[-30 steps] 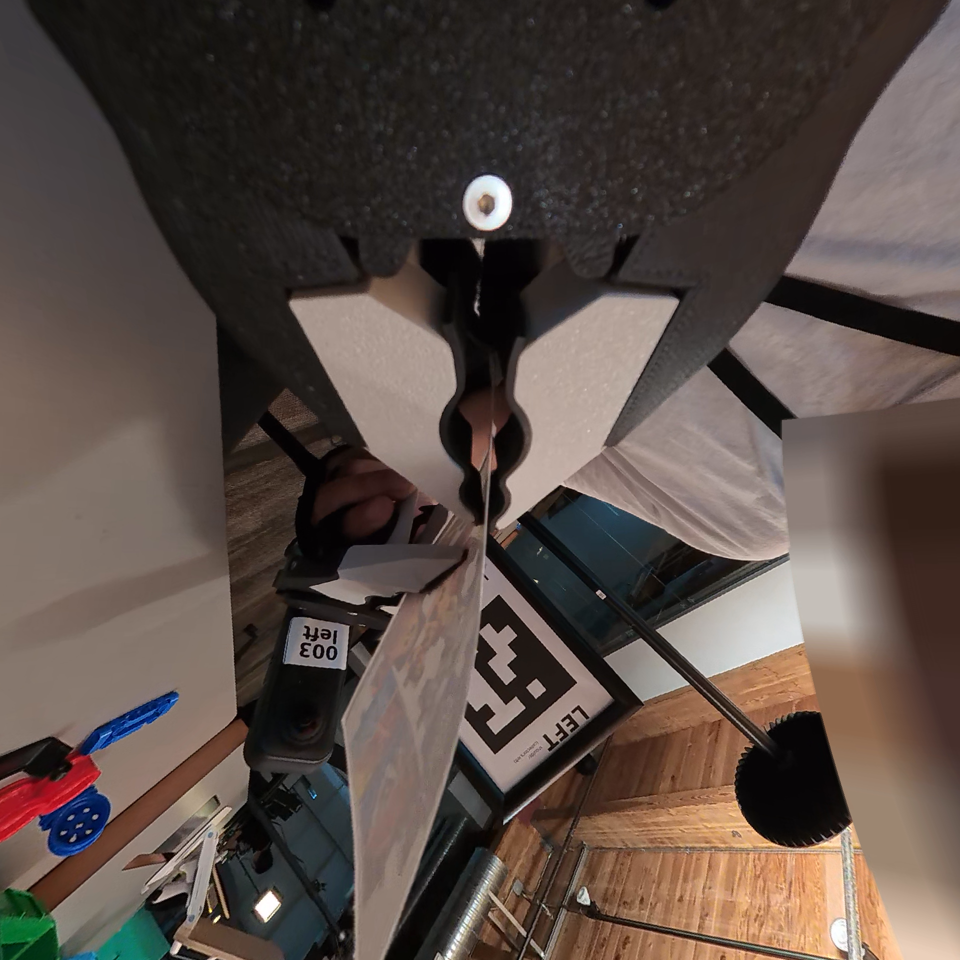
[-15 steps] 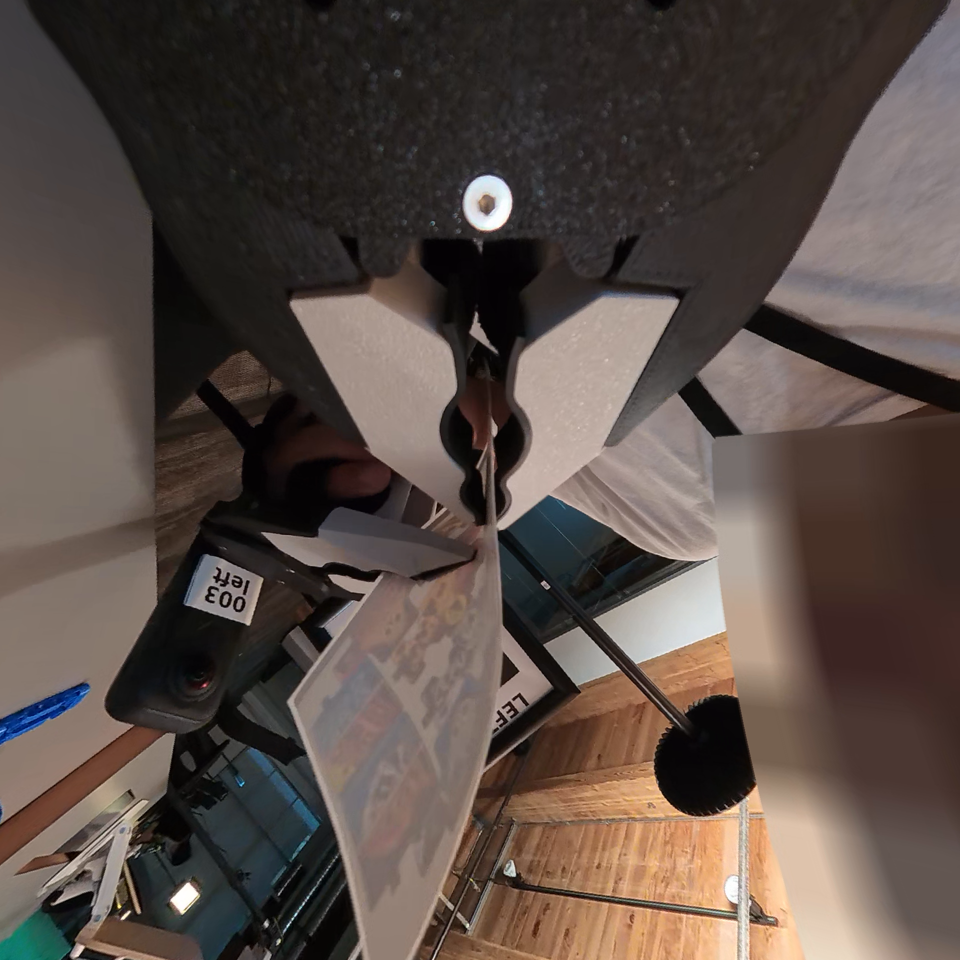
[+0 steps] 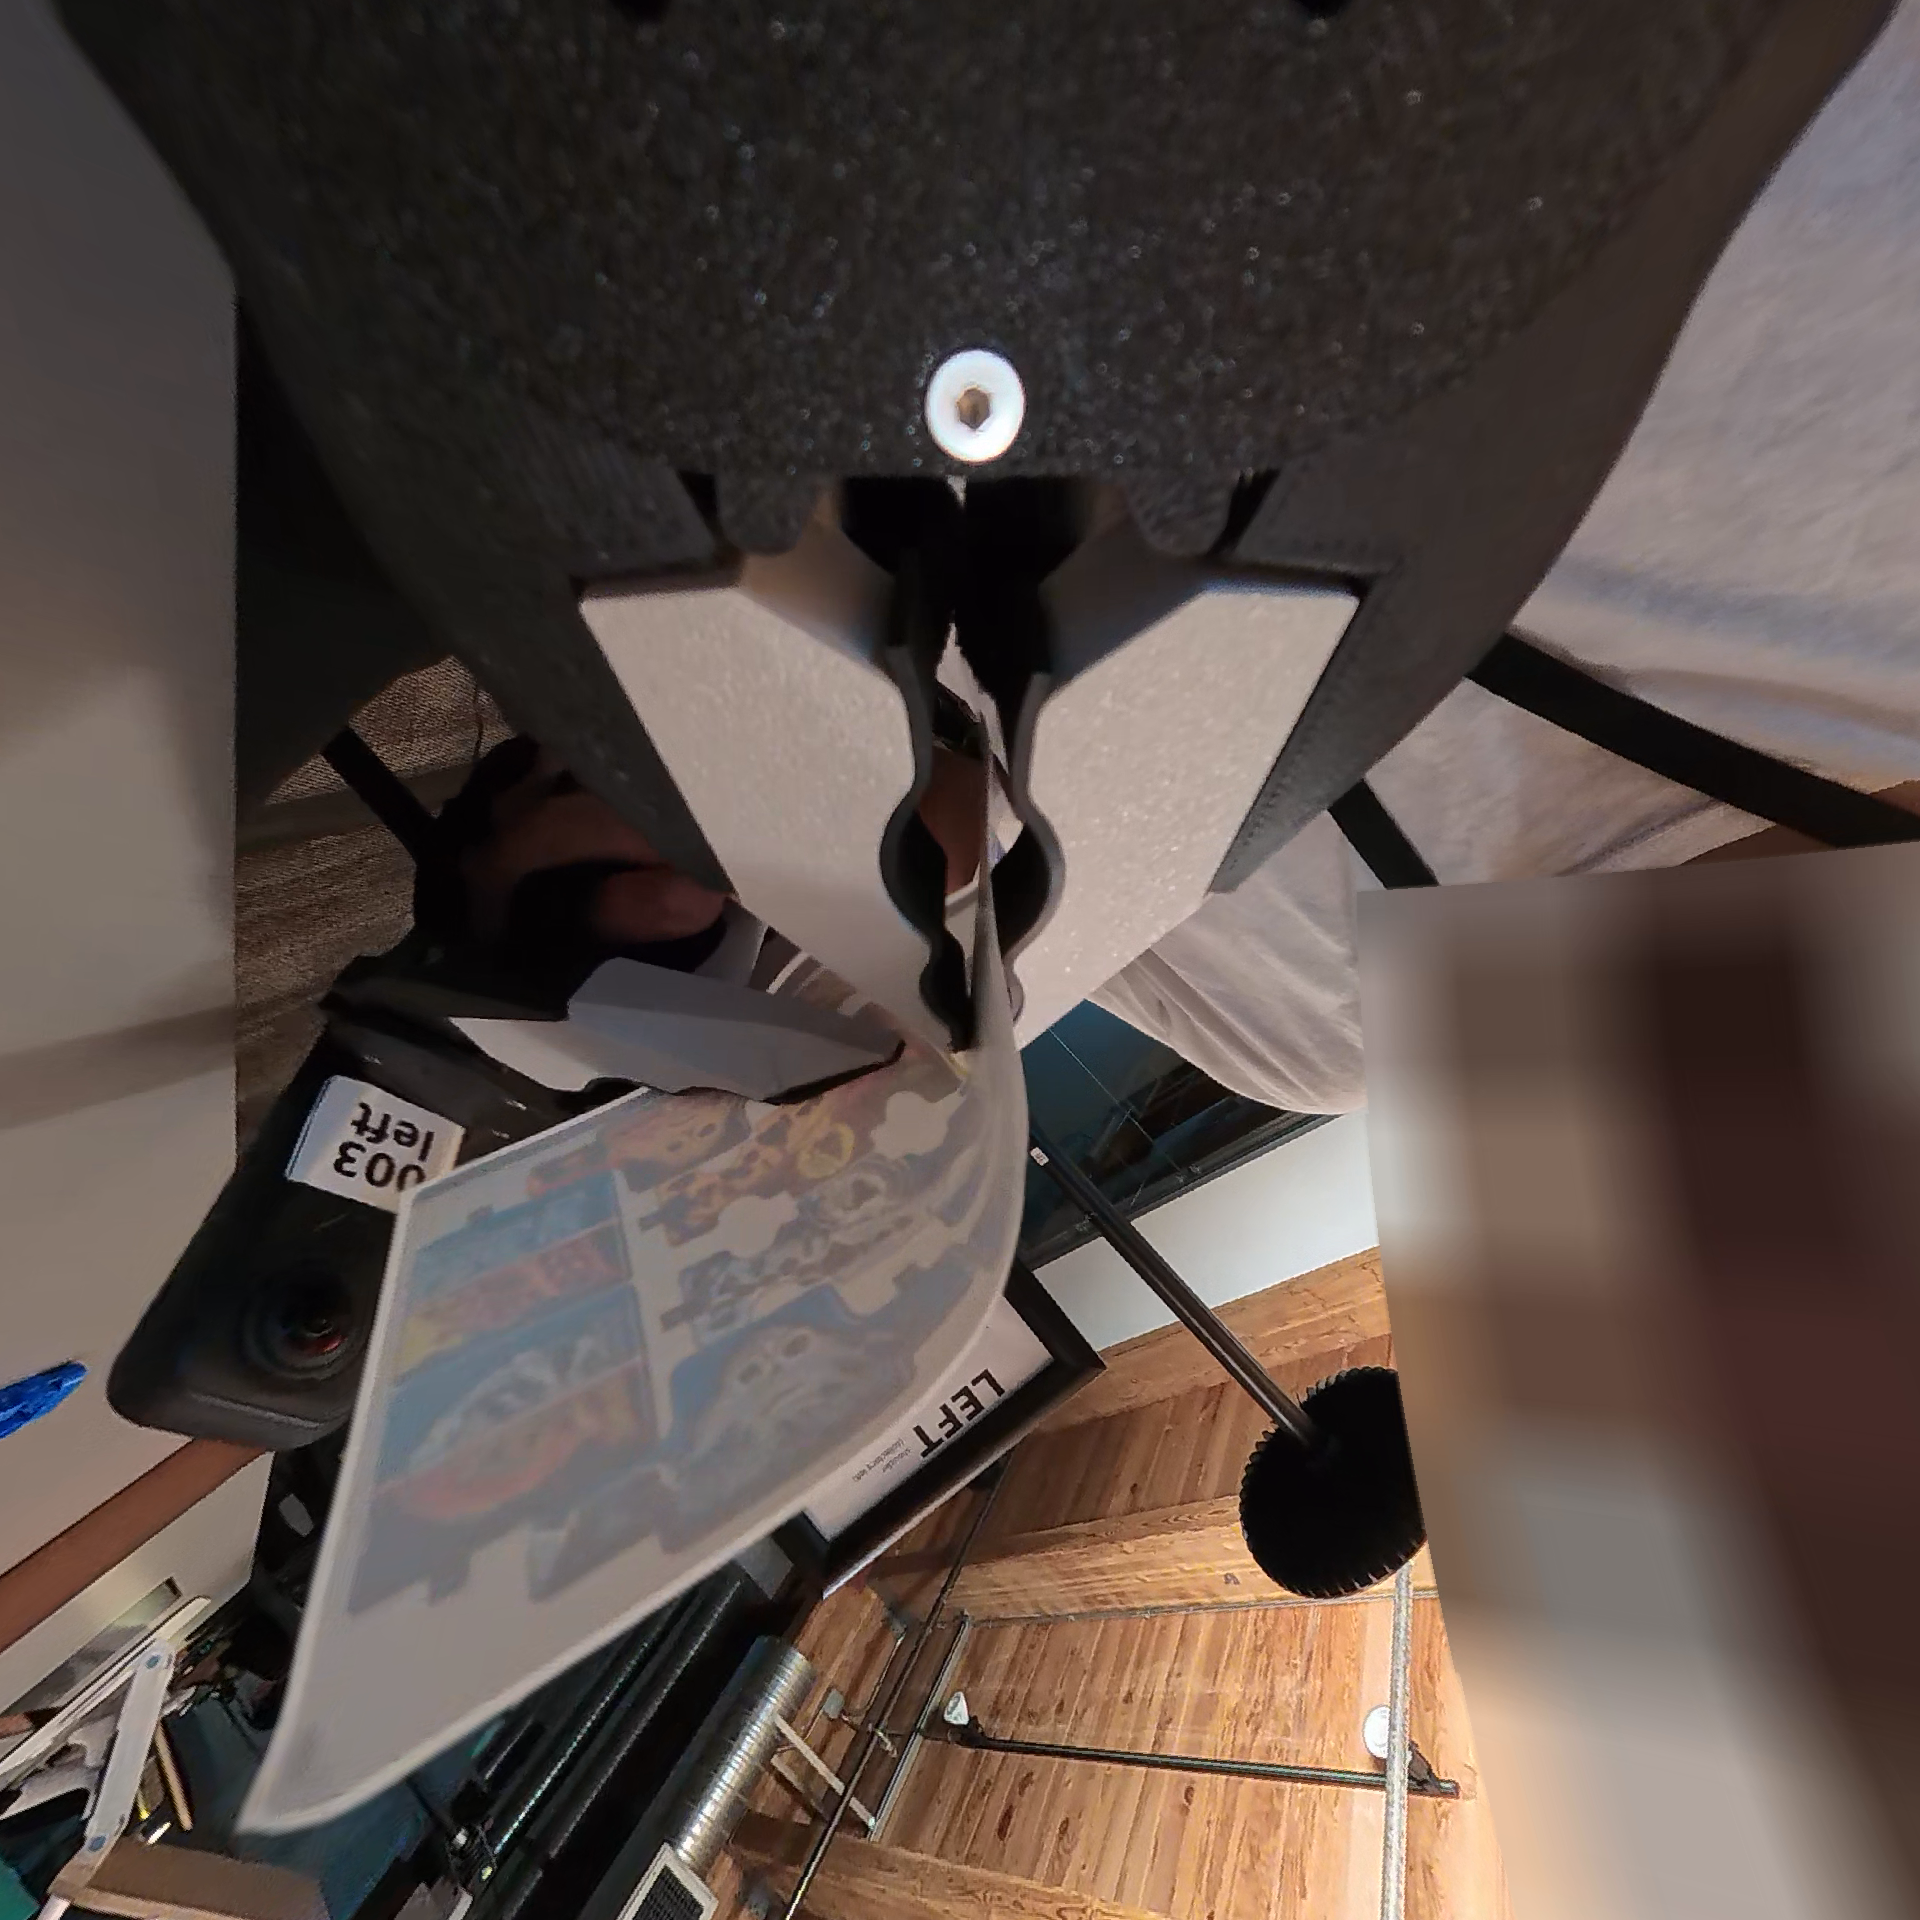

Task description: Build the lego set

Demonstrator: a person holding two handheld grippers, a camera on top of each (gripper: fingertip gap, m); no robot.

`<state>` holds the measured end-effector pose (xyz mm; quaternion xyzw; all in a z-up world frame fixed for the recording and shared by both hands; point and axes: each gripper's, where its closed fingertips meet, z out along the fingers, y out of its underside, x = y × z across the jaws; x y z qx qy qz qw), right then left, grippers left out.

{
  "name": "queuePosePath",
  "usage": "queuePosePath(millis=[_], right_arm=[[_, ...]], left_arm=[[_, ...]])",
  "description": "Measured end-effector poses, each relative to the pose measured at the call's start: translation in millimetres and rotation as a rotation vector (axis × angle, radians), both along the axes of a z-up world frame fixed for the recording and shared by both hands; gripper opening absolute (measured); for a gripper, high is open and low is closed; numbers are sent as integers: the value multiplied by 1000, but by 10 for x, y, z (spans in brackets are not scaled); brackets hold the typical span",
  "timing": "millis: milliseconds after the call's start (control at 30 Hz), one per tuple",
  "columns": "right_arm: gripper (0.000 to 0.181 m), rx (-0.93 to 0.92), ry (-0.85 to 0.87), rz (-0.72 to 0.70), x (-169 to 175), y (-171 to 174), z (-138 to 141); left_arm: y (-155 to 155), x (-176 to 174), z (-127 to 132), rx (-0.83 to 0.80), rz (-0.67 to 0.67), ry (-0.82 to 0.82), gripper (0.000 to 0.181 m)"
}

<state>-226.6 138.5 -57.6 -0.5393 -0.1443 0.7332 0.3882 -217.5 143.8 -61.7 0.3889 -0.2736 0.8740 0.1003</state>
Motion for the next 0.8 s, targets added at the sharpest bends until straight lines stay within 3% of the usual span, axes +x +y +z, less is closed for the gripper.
queuePosePath(millis=[33,200,367,467,533,667,800], right_arm=[[0,0,-1,-2,5,3,-1],[0,-1,-33,-45,67,56,-39],[0,-13,-103,-126,152,158,-120],[0,-25,-168,-189,186,235,-189],[0,-38,-212,-227,195,282,-241],[0,-43,-289,-266,160,325,-325],[0,-18,-345,-276,106,302,-352]], left_arm=[[9,-1,-3,10,9,5,0],[151,-29,-71,97,101,82,8],[416,-236,-167,273,295,197,18],[594,-378,-175,500,510,296,17],[547,-397,-99,699,611,320,15],[162,-167,-172,1043,568,354,12],[134,27,-241,1099,570,380,22]])
